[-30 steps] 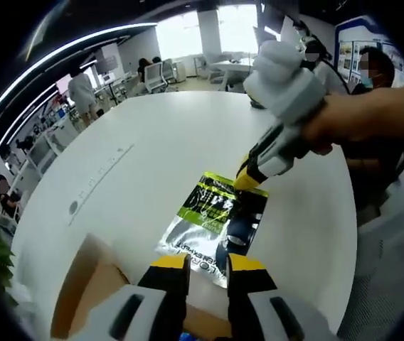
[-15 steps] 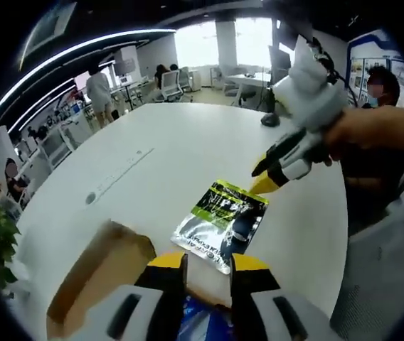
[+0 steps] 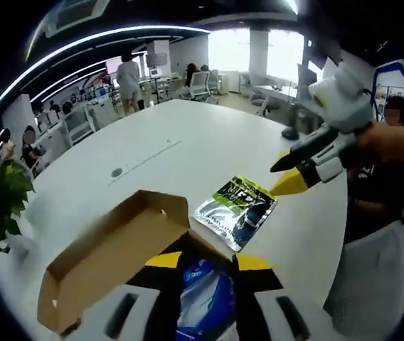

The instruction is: Operate the shoe box by opening the lid, removing the specified soft item, and placing it in the target area until the item is outside and the box remains undamaged.

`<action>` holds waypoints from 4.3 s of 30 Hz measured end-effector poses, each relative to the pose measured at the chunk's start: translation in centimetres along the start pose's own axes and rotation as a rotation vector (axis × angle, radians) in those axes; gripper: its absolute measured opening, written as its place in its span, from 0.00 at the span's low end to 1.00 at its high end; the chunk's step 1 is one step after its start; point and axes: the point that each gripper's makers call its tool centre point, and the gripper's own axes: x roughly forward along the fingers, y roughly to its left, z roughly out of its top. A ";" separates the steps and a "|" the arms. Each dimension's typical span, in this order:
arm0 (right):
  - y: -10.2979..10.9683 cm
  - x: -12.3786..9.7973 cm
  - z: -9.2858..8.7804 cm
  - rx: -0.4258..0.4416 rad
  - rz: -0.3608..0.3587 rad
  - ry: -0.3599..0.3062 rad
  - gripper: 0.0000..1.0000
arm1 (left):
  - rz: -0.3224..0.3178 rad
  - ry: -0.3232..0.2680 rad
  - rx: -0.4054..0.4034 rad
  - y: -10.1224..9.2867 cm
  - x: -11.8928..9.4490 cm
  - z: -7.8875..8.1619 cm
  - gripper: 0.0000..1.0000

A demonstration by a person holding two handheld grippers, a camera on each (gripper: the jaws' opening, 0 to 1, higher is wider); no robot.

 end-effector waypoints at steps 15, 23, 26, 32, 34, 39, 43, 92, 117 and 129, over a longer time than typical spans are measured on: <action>6.7 0.7 -0.1 -0.087 0.121 0.010 0.41 | 0.111 -0.020 -0.120 4.4 -4.6 -3.7 0.30; 9.7 1.2 0.2 -0.114 0.182 0.009 0.40 | 0.179 -0.017 -0.160 6.3 -7.2 -6.0 0.32; 11.1 1.6 0.3 -0.129 0.216 0.009 0.40 | 0.198 -0.014 -0.182 7.2 -8.0 -6.9 0.32; 12.8 2.2 0.4 -0.149 0.251 0.010 0.39 | 0.237 -0.008 -0.228 8.6 -9.5 -8.9 0.32; 13.3 2.5 0.5 -0.150 0.266 0.014 0.39 | 0.249 -0.004 -0.242 8.9 -10.0 -9.6 0.32; 14.9 3.4 0.6 -0.171 0.299 0.023 0.38 | 0.275 0.006 -0.272 9.8 -11.0 -11.2 0.32; 15.7 4.0 0.6 -0.189 0.317 0.026 0.37 | 0.295 0.012 -0.292 10.4 -11.6 -12.1 0.32; 21.7 13.2 0.7 -0.202 0.390 0.102 0.26 | 0.371 0.071 -0.553 12.1 -13.7 -20.1 0.06; 21.3 15.5 0.5 -0.251 0.331 0.130 0.04 | 0.378 0.028 -0.591 12.4 -13.6 -20.3 0.06; 21.8 13.4 1.3 -0.290 0.333 0.084 0.00 | 0.380 0.023 -0.596 12.3 -13.6 -20.2 0.06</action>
